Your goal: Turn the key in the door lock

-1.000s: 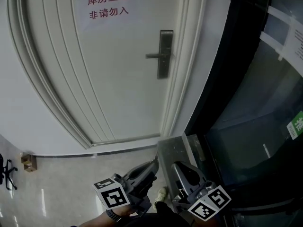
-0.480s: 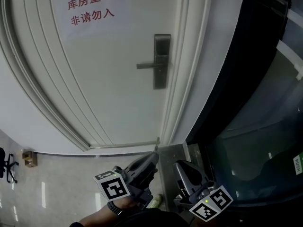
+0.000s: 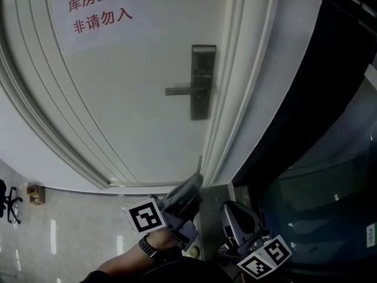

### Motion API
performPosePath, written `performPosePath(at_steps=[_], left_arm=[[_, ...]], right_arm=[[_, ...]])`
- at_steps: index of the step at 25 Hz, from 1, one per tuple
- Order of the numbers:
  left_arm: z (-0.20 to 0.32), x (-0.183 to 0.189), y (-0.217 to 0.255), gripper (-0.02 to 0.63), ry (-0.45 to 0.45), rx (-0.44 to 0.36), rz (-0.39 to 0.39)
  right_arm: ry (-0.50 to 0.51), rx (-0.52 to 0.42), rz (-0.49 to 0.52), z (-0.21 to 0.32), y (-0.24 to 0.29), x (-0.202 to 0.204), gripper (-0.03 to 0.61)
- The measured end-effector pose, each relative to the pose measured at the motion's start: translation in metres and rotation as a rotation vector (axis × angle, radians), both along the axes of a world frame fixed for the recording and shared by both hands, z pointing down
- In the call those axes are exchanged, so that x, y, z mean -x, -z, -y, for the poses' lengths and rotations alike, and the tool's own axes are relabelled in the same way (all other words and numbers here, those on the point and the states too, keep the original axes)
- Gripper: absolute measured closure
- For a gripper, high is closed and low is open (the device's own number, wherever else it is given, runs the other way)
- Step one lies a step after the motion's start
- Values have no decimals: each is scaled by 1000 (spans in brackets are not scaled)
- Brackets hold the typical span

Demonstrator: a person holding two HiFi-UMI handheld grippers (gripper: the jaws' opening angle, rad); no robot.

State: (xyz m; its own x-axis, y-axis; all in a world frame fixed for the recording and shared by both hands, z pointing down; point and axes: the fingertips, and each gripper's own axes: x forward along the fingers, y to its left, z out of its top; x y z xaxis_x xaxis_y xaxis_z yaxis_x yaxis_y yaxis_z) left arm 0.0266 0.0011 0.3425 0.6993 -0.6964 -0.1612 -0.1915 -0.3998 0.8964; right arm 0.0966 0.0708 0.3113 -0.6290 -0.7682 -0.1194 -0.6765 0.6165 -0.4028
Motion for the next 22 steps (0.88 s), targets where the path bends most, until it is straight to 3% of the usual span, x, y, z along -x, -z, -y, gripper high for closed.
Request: performPosePath(at_steps=[14, 22], left_arm=[[163, 1, -13, 604, 8, 153, -189], [210, -1, -18, 606, 24, 175, -220]], right_arm=[[-64, 3, -37, 126, 6, 1, 561], [-63, 24, -42, 159, -2, 4, 561]])
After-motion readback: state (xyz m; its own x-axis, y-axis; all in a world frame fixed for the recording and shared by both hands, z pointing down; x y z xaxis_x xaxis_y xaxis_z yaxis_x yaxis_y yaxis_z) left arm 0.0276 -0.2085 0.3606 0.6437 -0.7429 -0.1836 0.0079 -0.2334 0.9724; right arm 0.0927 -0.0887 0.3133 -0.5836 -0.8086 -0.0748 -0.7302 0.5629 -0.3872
